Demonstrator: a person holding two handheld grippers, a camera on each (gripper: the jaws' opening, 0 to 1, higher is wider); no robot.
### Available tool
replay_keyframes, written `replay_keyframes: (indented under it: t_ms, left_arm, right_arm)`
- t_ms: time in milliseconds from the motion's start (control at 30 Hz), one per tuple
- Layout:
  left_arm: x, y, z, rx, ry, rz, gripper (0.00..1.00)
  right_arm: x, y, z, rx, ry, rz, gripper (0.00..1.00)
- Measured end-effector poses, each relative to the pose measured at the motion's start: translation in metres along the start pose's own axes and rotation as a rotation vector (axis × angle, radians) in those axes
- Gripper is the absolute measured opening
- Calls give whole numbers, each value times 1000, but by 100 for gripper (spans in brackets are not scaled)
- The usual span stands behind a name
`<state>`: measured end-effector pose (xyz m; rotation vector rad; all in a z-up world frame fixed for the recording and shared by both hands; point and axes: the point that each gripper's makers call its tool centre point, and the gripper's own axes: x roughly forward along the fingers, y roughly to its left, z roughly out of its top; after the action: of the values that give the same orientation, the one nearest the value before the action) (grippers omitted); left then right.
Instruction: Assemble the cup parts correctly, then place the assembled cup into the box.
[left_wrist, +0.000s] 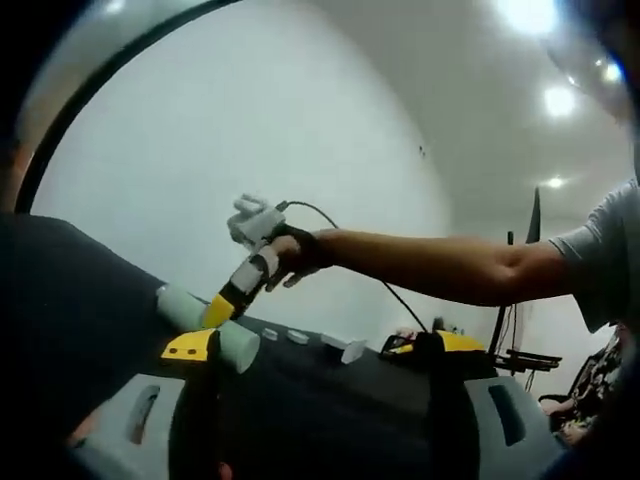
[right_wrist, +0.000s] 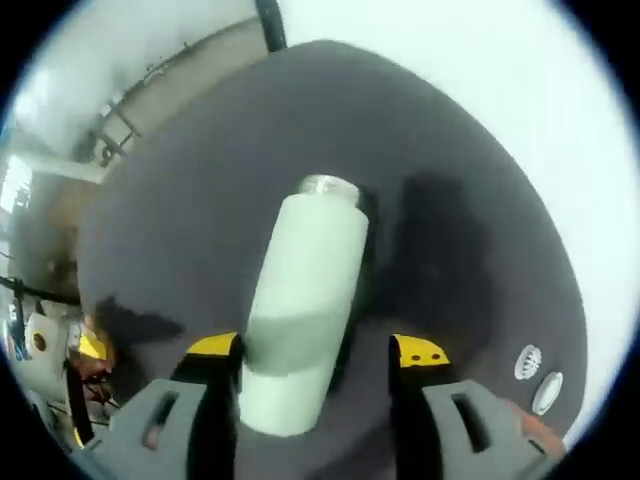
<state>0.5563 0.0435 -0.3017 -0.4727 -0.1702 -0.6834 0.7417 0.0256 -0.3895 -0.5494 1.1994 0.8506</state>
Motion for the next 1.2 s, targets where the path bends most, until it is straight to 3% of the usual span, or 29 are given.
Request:
replay_keyframes:
  t_ms: [33,100,167,200,300,400,467,533,600,633,667,700,933,1200]
  left_arm:
    - [0,0,1,1,4,-10,80]
    - [-2,2,-4,-44,82,-18,81]
    - [-10,18,4,148,148,37,82]
    - [-12,22,12,158,153,53,81]
    - [-19,30,29,56,163,24,85]
    - [-24,41,28,147,224,50,85]
    - [-25,43,25,135,225,49,84]
    - [-25,42,22,79,210,39,84]
    - [-25,43,18,82,213,45,82]
    - [-25,44,13,94,228,49,82]
    - [-26,43,10,105,238,52,82]
    - [-25,43,8,109,245,52,82]
    - [-24,40,11,112,251,44,82]
    - [-23,40,13,115,250,54,80]
  right_arm:
    - [0,0,2,-2,-1,10,54]
    - [2,-3,9,5,-11,24,54]
    - [4,-5,9,-11,-4,14,54]
    - [6,-7,11,-9,-3,14,54]
    - [16,-5,10,11,12,22,57]
    - [25,-1,12,14,29,35,60]
    - [36,6,12,12,30,37,64]
    - [35,4,11,-27,63,-14,64]
    - [35,0,11,-49,75,-53,56]
    - [29,-13,9,-74,89,-146,49]
    - [36,0,8,-131,66,-82,48]
    - [37,3,5,-74,67,-86,48]
    - [39,8,5,-6,1,-43,47]
    - [24,-1,7,95,-169,44,46]
